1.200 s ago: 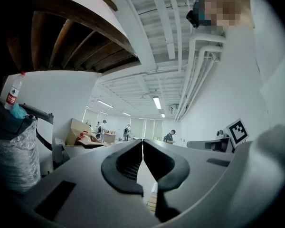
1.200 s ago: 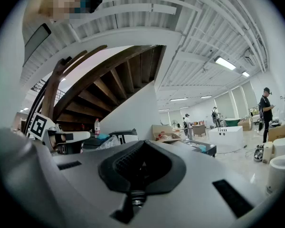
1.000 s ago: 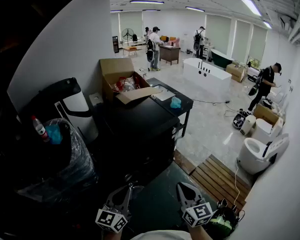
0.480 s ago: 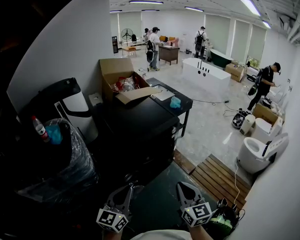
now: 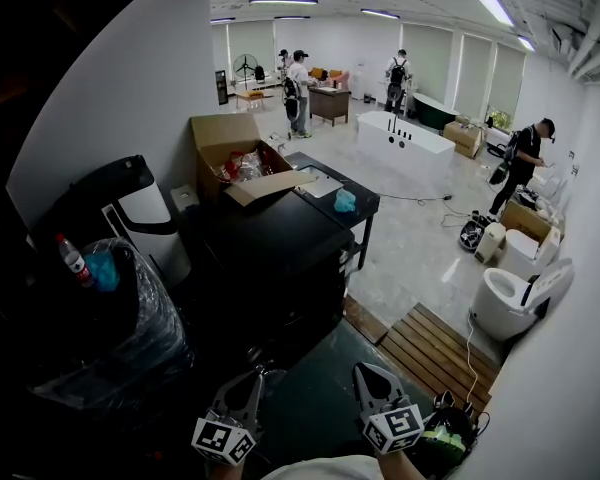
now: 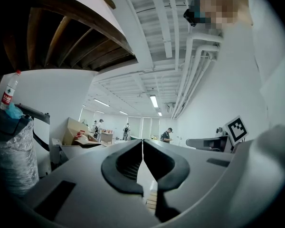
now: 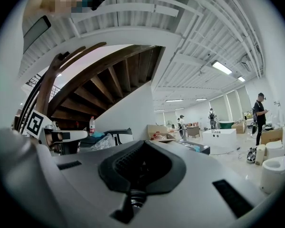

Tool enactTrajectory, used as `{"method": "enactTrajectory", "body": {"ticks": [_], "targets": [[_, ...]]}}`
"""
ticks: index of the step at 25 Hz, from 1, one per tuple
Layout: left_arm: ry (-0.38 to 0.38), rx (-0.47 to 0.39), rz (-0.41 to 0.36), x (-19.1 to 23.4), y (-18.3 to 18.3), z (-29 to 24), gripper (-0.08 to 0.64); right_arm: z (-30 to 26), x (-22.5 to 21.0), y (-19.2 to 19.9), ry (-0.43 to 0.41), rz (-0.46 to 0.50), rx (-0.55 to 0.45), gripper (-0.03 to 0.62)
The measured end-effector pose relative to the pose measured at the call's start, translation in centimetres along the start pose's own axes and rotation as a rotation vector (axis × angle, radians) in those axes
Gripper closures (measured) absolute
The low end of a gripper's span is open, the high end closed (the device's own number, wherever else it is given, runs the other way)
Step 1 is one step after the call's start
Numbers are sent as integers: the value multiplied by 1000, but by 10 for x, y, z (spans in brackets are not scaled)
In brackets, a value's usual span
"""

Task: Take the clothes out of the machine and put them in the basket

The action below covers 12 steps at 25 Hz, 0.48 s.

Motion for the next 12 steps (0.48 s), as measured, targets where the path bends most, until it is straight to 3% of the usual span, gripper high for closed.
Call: {"method": "enactTrajectory", "body": {"ticks": [12], "targets": [[-35, 7, -8, 5, 4, -42, 537, -36, -39, 7, -30, -10, 0, 583]]}}
Point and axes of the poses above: the fingertips, and each gripper's own axes: z backward along the fingers, x to its left, y out of its underside, the point moved 10 cm from there along z, backward along the fingers, and after that the axes turned 8 degrees about z, right-handed, at the moved point
